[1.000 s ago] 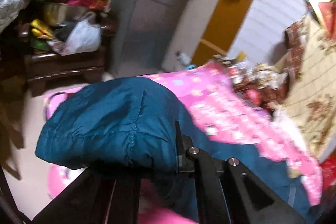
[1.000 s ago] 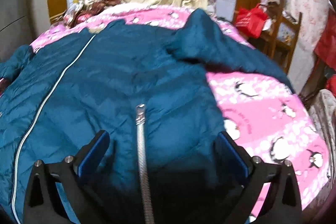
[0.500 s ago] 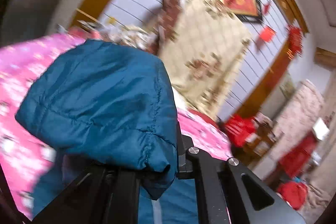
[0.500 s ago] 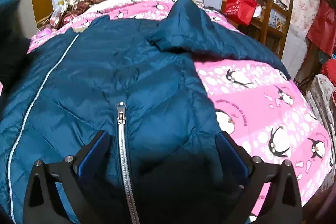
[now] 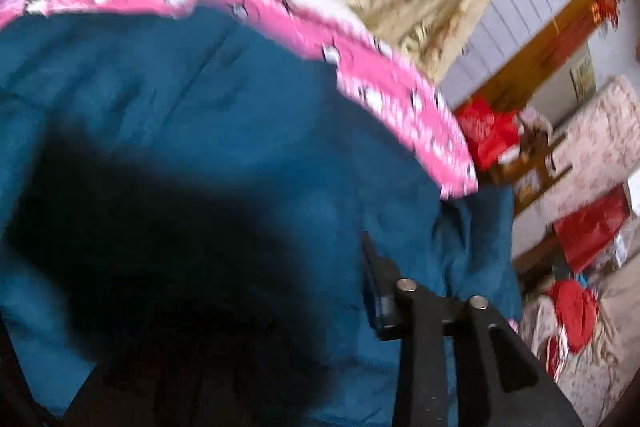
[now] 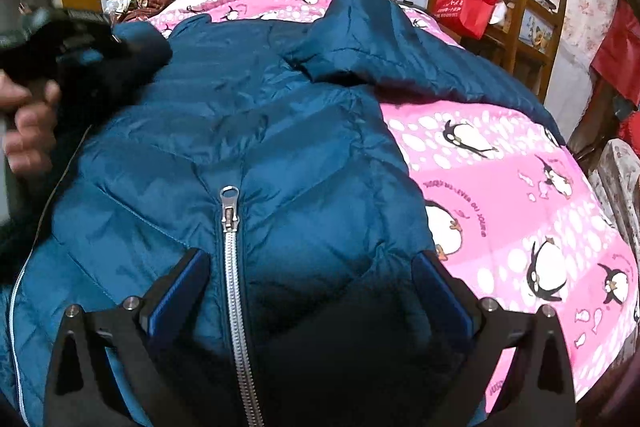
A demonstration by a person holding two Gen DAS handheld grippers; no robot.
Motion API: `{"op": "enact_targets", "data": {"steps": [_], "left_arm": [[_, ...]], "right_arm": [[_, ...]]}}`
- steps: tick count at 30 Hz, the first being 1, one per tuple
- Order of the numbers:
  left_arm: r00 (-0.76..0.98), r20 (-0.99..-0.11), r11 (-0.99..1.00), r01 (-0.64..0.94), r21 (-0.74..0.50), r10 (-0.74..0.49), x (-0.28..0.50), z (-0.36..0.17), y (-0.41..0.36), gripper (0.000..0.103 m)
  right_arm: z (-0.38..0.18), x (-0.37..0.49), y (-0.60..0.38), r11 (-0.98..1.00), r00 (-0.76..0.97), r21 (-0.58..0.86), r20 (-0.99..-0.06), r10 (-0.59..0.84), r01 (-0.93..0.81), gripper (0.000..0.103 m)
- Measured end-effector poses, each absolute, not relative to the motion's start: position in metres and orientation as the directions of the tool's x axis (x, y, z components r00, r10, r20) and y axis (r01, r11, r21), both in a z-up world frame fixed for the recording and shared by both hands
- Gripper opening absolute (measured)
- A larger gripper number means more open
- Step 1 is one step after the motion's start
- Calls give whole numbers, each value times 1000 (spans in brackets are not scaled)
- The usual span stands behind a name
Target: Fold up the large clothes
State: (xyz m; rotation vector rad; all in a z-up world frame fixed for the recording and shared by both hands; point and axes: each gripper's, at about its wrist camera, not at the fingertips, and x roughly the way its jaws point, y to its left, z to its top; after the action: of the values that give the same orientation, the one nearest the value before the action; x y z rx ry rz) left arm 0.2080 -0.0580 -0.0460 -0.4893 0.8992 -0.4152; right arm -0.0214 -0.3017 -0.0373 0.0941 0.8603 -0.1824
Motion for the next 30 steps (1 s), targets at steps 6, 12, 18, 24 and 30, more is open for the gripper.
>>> {"op": "enact_targets", "data": {"steps": [6,12,18,24,30], "left_arm": [[519,-652,826,241,-510,-554,187,-37,-79,42],[489,-632,798,315,-514,-601,165,-27,-78,43],[547,-524,753,388,-532,-652,144,1,-75,43],[523,-485,712,465,-527,-701,131,12,-79,43],[602,-498,766,346,-543,-624,128,20,-22,43]], "right_arm": [[-37,-21,-303,980,638,16,-761,-117,198,103],[-38,-22,-302,980,640,11,-758,-123,201,103],[-38,-23,-301,980,641,8,-758,-125,201,103],[-39,-23,-300,980,640,2,-758,-130,201,103],[-33,-26,-302,973,656,45,-746,-117,225,103]]}}
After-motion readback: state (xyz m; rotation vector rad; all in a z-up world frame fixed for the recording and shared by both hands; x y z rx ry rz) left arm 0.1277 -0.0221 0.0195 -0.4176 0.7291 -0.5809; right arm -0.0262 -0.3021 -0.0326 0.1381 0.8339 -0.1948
